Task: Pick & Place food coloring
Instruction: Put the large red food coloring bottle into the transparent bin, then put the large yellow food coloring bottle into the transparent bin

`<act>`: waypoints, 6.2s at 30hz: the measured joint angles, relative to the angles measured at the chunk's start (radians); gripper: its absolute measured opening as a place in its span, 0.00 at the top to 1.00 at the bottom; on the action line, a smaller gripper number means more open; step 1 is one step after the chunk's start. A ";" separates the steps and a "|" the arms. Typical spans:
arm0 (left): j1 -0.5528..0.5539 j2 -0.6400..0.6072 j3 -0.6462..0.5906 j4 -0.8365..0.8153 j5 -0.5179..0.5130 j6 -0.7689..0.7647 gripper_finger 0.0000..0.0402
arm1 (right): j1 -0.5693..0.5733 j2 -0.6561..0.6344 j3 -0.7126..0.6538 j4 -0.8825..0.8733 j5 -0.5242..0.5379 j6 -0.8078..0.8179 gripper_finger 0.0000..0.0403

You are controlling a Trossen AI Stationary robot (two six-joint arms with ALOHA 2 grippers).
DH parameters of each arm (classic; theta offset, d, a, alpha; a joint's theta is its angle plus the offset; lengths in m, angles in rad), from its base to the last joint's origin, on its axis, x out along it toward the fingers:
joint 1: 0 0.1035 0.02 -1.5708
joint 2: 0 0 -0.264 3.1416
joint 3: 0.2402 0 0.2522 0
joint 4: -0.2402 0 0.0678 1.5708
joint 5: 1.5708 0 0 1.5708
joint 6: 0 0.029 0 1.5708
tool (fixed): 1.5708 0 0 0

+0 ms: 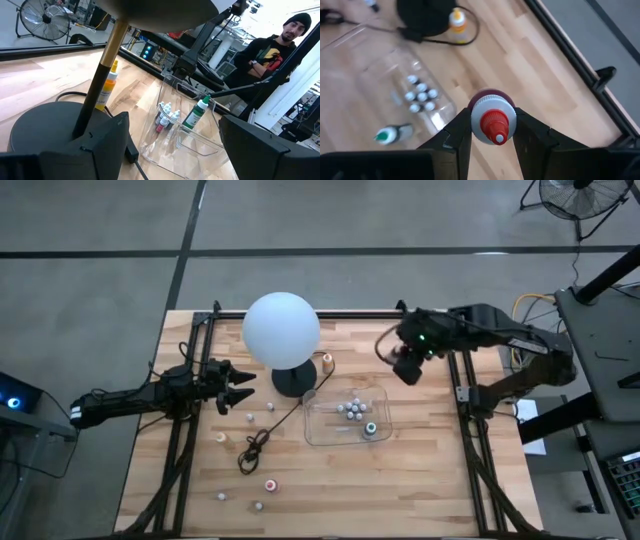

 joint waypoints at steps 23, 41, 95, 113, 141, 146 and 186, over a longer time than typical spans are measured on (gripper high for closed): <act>0.000 0.000 0.000 0.000 0.000 0.000 0.30 | 0.295 0.144 0.222 -0.035 -0.012 -0.107 0.73; 0.000 0.000 0.000 0.000 0.000 0.000 0.30 | 0.293 0.349 0.367 -0.080 -0.181 -0.433 0.73; 0.000 0.000 0.000 0.000 -0.001 0.000 0.30 | 0.287 0.468 -0.123 0.396 -0.291 -0.481 0.73; 0.000 0.000 0.000 0.000 -0.002 0.000 0.30 | 0.299 0.470 -0.249 0.501 -0.283 -0.467 0.69; 0.000 0.000 0.000 0.000 -0.002 0.000 0.30 | 0.303 0.221 -0.174 0.420 -0.230 -0.327 0.30; 0.000 0.000 0.000 0.000 -0.002 0.000 0.30 | 0.288 0.131 -0.213 0.418 -0.161 -0.330 0.27; 0.000 0.000 0.000 0.000 -0.002 0.000 0.30 | -0.223 -0.005 -0.419 0.630 -0.222 -0.502 0.10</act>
